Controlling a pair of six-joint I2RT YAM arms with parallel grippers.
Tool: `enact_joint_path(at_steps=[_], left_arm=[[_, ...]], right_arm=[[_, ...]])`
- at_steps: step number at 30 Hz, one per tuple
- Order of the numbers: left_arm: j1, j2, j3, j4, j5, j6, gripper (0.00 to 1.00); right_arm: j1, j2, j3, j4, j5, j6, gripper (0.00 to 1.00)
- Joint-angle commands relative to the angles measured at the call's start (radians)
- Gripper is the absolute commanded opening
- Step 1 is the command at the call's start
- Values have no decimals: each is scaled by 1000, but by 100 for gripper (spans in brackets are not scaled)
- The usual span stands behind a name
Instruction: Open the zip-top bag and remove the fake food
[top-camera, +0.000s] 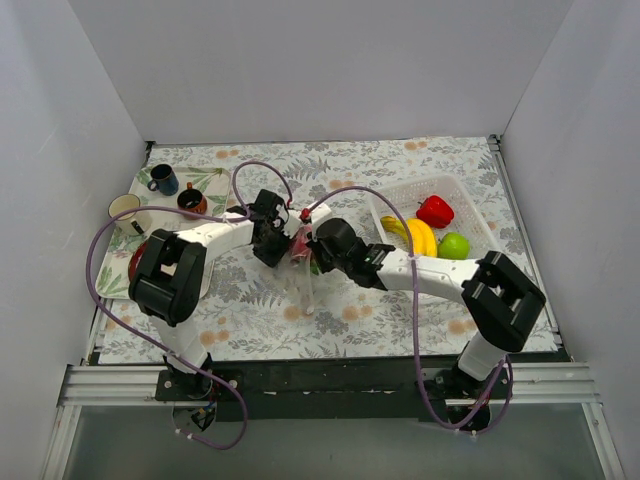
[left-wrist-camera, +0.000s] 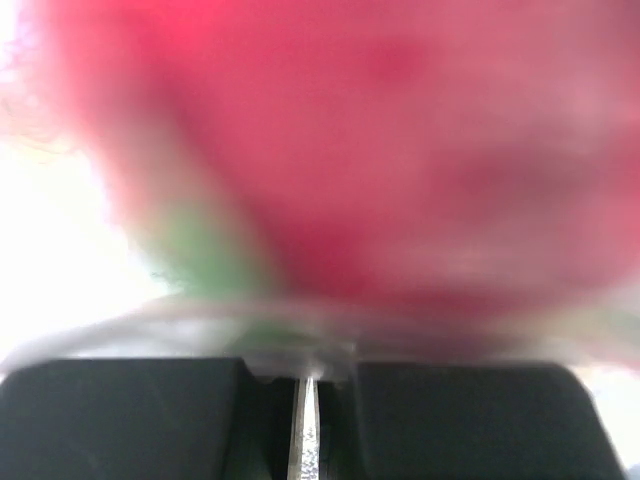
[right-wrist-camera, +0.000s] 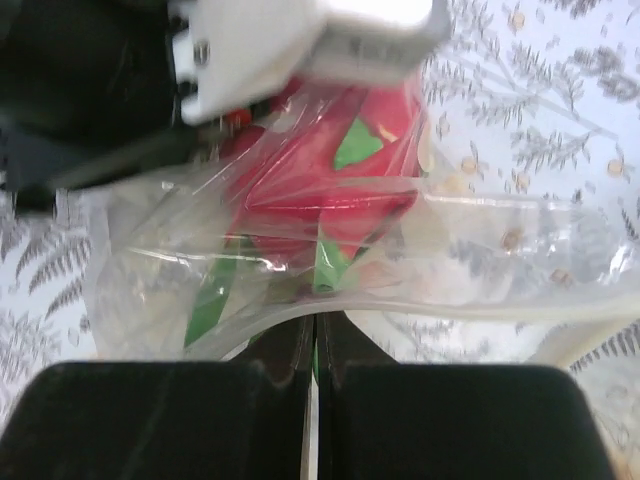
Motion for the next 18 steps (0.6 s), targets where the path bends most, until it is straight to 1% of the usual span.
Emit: enact_joint_path(at_steps=[1, 3, 6, 10, 12, 13, 14, 18], left_arm=[[42, 104, -38, -3, -80, 9, 0], [56, 113, -27, 0, -79, 9, 0], [61, 116, -23, 5, -77, 10, 0], [62, 134, -17, 9, -76, 7, 0], [62, 143, -14, 9, -74, 2, 0], [62, 145, -9, 8, -71, 2, 0], [62, 147, -6, 6, -70, 2, 0], [62, 162, 14, 3, -68, -1, 0]], right_arm=[[13, -97, 56, -308, -114, 59, 1], [12, -140, 41, -415, -149, 69, 1], [12, -216, 11, -514, -189, 95, 1], [10, -382, -48, -554, -253, 91, 1], [7, -425, -32, -594, -281, 74, 1], [4, -458, 0, -652, -282, 69, 1], [1, -476, 16, -675, -281, 63, 1], [-43, -569, 94, -784, -282, 19, 1]])
